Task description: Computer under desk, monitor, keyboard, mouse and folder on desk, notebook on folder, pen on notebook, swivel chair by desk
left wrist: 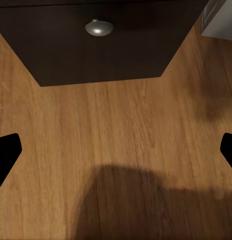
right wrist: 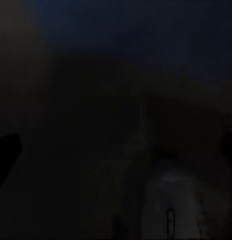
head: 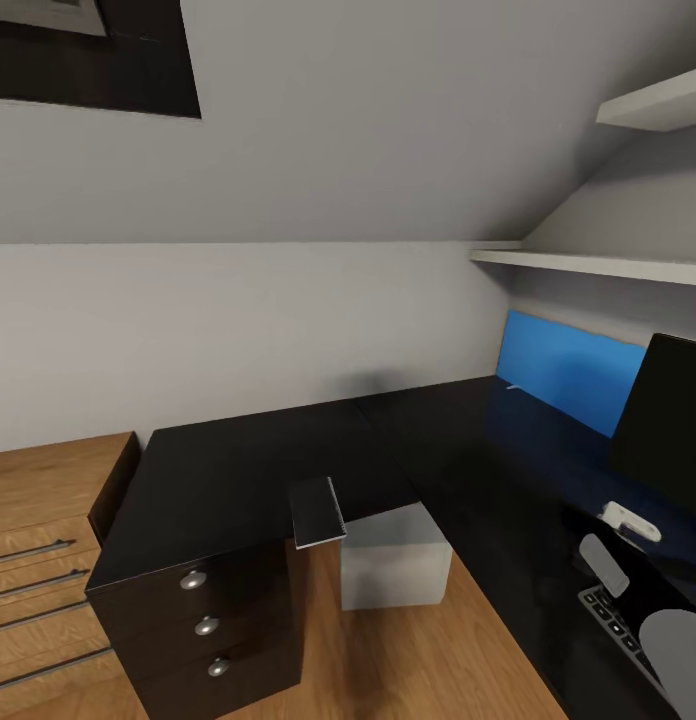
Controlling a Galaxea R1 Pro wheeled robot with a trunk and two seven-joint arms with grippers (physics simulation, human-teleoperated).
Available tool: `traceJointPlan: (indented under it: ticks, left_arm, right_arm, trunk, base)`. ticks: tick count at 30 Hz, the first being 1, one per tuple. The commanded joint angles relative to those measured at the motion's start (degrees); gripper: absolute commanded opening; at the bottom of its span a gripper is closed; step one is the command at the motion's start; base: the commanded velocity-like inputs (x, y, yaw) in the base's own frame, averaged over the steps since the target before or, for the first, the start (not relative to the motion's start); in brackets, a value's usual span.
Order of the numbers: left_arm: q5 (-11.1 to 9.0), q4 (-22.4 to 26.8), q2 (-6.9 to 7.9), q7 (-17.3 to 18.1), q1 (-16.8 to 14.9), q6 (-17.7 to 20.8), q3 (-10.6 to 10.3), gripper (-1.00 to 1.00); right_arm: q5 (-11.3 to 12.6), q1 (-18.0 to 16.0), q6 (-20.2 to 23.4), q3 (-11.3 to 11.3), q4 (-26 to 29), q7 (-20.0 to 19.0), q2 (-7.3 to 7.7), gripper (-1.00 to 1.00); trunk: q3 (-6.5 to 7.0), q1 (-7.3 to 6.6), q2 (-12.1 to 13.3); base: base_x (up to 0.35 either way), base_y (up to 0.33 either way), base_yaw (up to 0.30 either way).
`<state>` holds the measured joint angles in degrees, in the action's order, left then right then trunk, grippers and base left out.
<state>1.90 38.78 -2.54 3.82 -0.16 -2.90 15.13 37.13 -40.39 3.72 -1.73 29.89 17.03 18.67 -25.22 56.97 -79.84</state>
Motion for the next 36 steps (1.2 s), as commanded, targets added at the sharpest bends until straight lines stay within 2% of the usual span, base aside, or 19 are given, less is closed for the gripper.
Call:
traceJointPlan:
  ticks: [1,4,5,11,12,16,17,18,20,22,23,25,26,30,36]
  left_arm:
    - [0.2,0.0,-0.08,0.4,0.0,-0.1,0.4,1.00]
    - [0.2,0.0,-0.09,0.4,0.0,-0.1,0.4,1.00]
    - [0.2,0.0,-0.09,0.4,0.0,-0.1,0.4,1.00]
    - [0.2,0.0,-0.10,0.4,0.0,-0.1,0.3,1.00]
    - [0.2,0.0,-0.10,0.4,0.0,-0.1,0.3,1.00]
    - [0.2,0.0,-0.10,0.4,0.0,-0.1,0.3,1.00]
    - [0.2,0.0,-0.10,0.4,0.0,-0.1,0.3,1.00]
    - [0.2,0.0,-0.10,0.4,0.0,-0.1,0.3,1.00]
    - [0.2,0.0,-0.10,0.4,0.0,-0.1,0.3,1.00]
    - [0.1,0.0,-0.10,0.4,0.0,-0.1,0.4,1.00]
    - [0.1,0.0,-0.10,0.4,0.0,-0.1,0.4,1.00]
    - [0.1,0.0,-0.08,0.4,0.0,-0.1,0.4,1.00]
    - [0.1,0.0,-0.09,0.4,0.0,-0.1,0.4,1.00]
    - [0.1,0.0,-0.09,0.4,0.0,-0.1,0.4,1.00]
    - [0.2,-0.1,-0.10,0.4,0.0,-0.1,0.3,1.00]
  right_arm:
    - [0.3,0.2,0.2,0.0,1.4,0.3,0.00,1.00]
    - [0.2,2.4,0.0,0.0,6.2,0.4,-0.07,1.00]
    - [0.2,5.4,-0.1,0.1,10.9,0.7,-0.15,1.00]
    - [-0.4,8.7,-0.1,0.2,18.2,4.8,-1.77,1.00]
    - [-1.1,9.4,-0.1,0.3,19.6,6.3,-2.44,1.00]
    - [-3.7,10.3,-0.1,0.5,21.4,8.1,-4.00,1.00]
    - [-5.4,10.6,-0.1,0.7,21.7,8.6,-5.06,1.00]
    - [-6.3,10.7,-0.1,0.7,21.8,8.7,-5.67,1.00]
    - [-11.1,10.9,-0.4,1.1,20.5,9.0,-9.60,1.00]
    - [-13.3,11.0,-1.0,1.4,19.4,9.0,-11.32,1.00]
    - [-15.6,11.0,-1.9,1.8,18.2,9.0,-12.84,1.00]
    - [-17.8,11.0,-3.2,2.3,17.0,9.0,-14.17,1.00]
    - [-20.5,11.0,-5.4,3.2,15.0,9.1,-15.88,1.00]
    - [-23.4,11.0,-9.3,4.3,10.7,9.1,-18.31,1.00]
    - [-24.1,11.0,-11.9,5.7,6.9,9.1,-20.52,1.00]
  trunk:
    - [-0.06,0.00,0.0]
    - [-0.06,0.00,0.0]
    - [-0.06,0.00,0.0]
    - [-0.06,0.00,0.0]
    - [-0.06,0.00,0.0]
    - [-0.06,0.00,0.0]
    - [-0.06,0.00,0.0]
    - [-0.06,0.00,0.0]
    - [-0.06,0.00,0.0]
    - [-0.06,0.00,0.0]
    - [-0.06,0.00,0.0]
    - [-0.06,0.00,0.0]
    - [-0.06,0.00,0.0]
    - [-0.06,0.00,0.0]
    - [-0.06,0.00,0.0]
  base:
    - [0.000,0.000,0.000]
    - [0.000,0.000,0.002]
    - [0.000,0.000,0.093]
    - [0.000,0.000,0.199]
    - [0.000,0.000,0.248]
    - [0.000,0.000,0.259]
    - [0.000,0.000,0.267]
    - [0.000,0.000,0.268]
    - [0.000,0.000,0.271]
    - [0.000,0.000,0.273]
    - [0.000,0.000,0.274]
    - [0.000,0.000,0.275]
    - [0.000,0.000,0.277]
    - [0.000,0.000,0.277]
    - [0.000,0.000,0.278]
